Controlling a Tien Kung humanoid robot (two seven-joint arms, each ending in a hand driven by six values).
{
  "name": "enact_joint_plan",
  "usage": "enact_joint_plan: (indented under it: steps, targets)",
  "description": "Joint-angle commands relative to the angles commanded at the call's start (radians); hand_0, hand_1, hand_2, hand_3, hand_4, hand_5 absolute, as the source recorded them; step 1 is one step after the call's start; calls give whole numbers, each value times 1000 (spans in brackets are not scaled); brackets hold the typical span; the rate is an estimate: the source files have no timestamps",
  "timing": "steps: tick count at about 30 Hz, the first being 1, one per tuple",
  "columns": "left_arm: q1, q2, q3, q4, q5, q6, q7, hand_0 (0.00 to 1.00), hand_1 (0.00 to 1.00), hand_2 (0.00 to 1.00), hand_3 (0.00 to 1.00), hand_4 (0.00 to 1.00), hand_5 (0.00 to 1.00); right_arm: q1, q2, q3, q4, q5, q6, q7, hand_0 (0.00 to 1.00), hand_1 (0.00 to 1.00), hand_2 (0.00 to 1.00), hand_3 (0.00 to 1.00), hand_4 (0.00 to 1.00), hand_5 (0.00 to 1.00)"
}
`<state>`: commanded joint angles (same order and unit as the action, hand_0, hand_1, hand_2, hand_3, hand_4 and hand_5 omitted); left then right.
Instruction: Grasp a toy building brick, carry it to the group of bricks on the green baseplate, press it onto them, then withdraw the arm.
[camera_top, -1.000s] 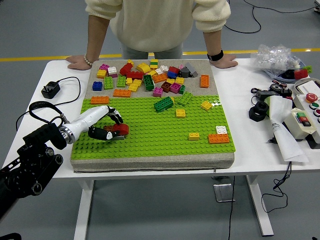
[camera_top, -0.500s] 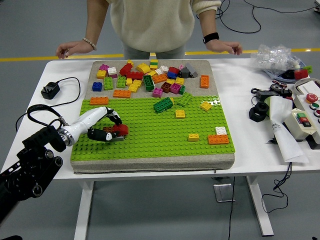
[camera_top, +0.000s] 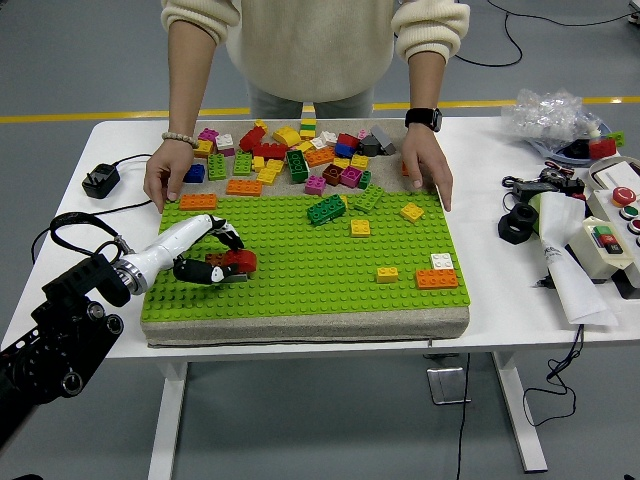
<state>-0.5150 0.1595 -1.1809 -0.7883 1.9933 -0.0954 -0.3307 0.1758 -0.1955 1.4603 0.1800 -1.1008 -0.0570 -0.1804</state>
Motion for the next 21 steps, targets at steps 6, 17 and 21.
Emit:
enact_joint_plan:
  steps: [6, 17, 21]
  targets:
    - [3, -2, -2, 0, -4, -4, -2, 913, 704, 569, 622, 715, 2, -1, 0, 0, 0, 0, 0, -1, 779, 702, 736, 680, 944, 683]
    - [8, -3, -8, -2, -13, -8, -7, 923, 725, 593, 640, 744, 2, -2, 1, -2, 0, 1, -1, -1, 780, 702, 736, 680, 944, 684]
    - [7, -2, -11, -1, -13, -10, -8, 923, 725, 593, 640, 744, 2, -1, 1, -2, 0, 2, -1, -2, 780, 702, 736, 680, 944, 684]
